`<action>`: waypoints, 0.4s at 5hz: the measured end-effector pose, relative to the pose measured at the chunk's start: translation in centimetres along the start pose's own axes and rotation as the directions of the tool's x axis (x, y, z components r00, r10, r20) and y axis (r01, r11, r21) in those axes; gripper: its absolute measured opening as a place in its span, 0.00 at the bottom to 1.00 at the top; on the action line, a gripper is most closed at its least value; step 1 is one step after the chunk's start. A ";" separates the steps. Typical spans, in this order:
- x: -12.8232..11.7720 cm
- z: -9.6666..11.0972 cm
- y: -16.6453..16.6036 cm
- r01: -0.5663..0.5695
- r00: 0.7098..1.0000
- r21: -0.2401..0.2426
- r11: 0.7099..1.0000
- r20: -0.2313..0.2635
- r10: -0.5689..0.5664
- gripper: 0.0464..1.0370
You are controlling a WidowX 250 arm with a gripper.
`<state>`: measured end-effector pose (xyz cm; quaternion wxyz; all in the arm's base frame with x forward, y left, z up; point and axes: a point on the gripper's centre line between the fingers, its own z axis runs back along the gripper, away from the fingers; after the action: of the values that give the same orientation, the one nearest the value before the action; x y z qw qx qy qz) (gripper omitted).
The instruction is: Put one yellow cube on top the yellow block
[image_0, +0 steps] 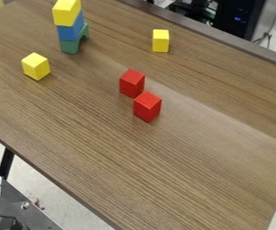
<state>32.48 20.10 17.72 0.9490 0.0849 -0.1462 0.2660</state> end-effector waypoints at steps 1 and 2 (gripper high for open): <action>-0.5 -1.2 -0.2 0.003 0.999 -0.001 1.000 -0.038 -0.003 0.96; -0.2 -1.2 -2.8 -0.091 0.993 0.032 0.995 -0.076 0.093 0.96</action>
<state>34.07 17.94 16.32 0.9394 0.0814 -0.1093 0.3147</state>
